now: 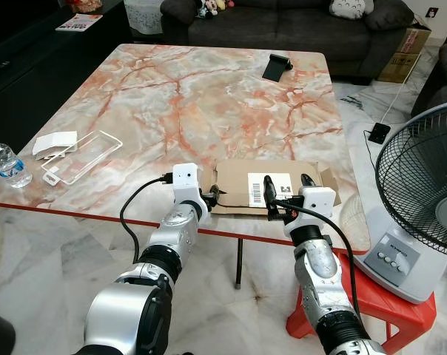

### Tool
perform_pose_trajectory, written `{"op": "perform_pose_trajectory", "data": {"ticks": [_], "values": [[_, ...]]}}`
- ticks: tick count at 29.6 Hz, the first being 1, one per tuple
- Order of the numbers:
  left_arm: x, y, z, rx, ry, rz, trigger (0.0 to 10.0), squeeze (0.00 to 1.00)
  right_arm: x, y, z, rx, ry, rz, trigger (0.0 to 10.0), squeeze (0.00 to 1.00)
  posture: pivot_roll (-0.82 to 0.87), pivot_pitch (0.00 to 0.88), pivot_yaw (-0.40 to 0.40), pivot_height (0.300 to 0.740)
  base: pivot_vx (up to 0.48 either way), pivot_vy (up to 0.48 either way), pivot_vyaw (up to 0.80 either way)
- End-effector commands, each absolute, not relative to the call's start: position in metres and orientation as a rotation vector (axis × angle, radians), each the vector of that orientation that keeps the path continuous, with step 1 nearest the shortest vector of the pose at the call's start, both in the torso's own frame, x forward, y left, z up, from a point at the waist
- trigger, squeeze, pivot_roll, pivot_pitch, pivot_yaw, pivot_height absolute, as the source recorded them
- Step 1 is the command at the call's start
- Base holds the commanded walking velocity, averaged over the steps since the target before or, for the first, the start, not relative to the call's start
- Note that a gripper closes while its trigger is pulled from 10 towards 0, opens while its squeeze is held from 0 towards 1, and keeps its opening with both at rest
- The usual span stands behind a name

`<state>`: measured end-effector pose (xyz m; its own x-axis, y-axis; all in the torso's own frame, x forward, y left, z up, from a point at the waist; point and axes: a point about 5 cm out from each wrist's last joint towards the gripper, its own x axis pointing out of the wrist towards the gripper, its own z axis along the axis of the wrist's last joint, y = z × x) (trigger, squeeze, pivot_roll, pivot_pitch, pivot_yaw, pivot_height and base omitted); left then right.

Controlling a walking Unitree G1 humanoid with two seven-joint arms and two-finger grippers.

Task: Picking trash to rubbish bin

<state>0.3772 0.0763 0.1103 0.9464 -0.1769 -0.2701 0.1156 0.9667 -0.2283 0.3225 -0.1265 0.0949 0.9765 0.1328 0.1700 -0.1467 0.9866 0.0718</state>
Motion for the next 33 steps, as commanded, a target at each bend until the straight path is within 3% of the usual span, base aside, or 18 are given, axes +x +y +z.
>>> {"op": "perform_pose_trajectory", "data": {"ticks": [1, 7, 8, 25, 33], "values": [[0.378, 0.067, 0.113, -0.213, 0.302, -0.191, 1.1, 0.0, 0.322, -0.126, 0.097, 0.085, -0.171, 0.139, 10.0, 0.0, -0.14, 0.095, 0.026, 0.74, 0.0, 0.0, 0.0], [0.377, 0.062, 0.116, -0.207, 0.29, -0.23, 0.8, 0.0, 0.322, -0.128, 0.095, 0.087, -0.163, 0.132, 10.0, 0.0, -0.14, 0.089, 0.031, 0.74, 0.0, 0.0, 0.0], [0.377, 0.061, 0.116, -0.208, 0.29, -0.236, 0.0, 0.0, 0.322, -0.129, 0.094, 0.087, -0.159, 0.129, 10.0, 0.0, -0.14, 0.088, 0.032, 0.74, 0.0, 0.0, 0.0], [0.378, 0.063, 0.117, -0.203, 0.288, -0.246, 0.0, 0.0, 0.322, -0.136, 0.09, 0.081, -0.129, 0.095, 10.0, 0.0, -0.13, 0.108, 0.028, 0.74, 0.0, 0.0, 0.0], [0.378, 0.076, 0.118, -0.155, 0.215, -0.18, 0.0, 0.0, 0.323, -0.134, 0.092, 0.086, -0.131, 0.097, 10.0, 0.0, -0.13, 0.111, 0.031, 0.74, 0.0, 0.0, 0.0]]}}
